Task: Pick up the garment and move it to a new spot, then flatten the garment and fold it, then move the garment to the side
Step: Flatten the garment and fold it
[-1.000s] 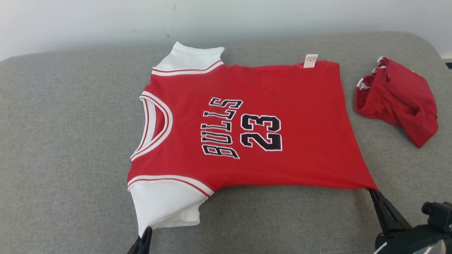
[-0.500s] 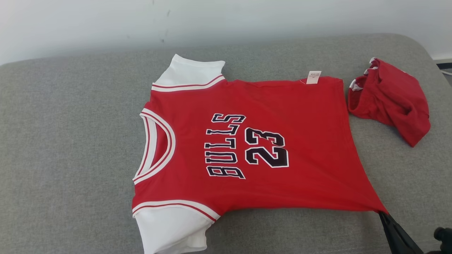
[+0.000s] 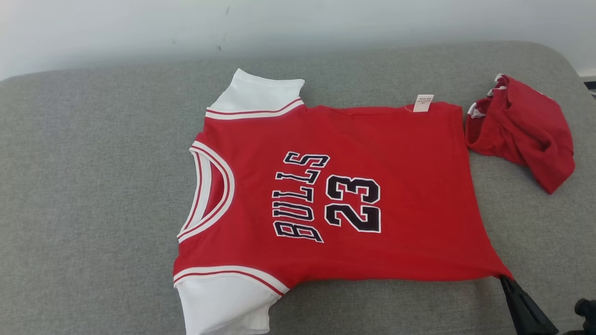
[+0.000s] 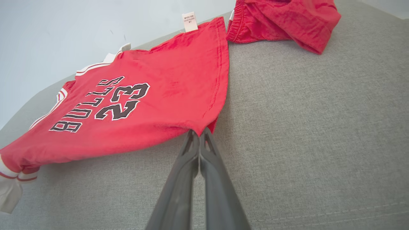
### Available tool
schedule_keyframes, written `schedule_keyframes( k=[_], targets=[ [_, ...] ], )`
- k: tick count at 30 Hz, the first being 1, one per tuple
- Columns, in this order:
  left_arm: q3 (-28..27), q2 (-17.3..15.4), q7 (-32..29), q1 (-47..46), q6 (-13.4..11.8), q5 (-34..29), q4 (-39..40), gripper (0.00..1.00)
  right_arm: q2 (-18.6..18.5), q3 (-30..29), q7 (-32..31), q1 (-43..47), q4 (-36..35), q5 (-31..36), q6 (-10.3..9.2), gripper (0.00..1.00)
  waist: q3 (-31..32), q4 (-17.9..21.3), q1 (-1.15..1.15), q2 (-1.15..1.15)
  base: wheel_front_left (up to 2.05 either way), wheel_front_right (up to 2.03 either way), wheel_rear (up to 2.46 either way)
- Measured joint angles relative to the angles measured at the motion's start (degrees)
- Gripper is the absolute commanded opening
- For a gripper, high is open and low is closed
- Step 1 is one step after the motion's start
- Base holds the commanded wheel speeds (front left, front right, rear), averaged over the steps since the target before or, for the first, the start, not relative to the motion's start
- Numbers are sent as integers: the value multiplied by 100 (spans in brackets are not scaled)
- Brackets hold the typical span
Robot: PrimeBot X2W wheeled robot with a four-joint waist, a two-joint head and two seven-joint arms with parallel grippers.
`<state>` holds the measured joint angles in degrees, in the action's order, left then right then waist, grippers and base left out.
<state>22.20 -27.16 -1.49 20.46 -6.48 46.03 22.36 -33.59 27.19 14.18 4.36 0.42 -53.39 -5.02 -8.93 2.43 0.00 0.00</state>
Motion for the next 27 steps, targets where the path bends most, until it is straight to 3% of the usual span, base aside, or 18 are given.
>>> schedule_keyframes(
  k=[12, 27],
  targets=[
    [96, 244, -200, -625, 51, 99, -489, 0, 135, 241, -309, -314, 382, -66, 162, 0, 5, 76, 0, 0, 0, 0, 0],
    [-7, 560, -404, -2238, 100, 98, -1173, 0, 305, 358, -1014, -1496, 1195, -366, 670, 0, -188, 97, 0, 1, 0, 0, 0]
  ],
)
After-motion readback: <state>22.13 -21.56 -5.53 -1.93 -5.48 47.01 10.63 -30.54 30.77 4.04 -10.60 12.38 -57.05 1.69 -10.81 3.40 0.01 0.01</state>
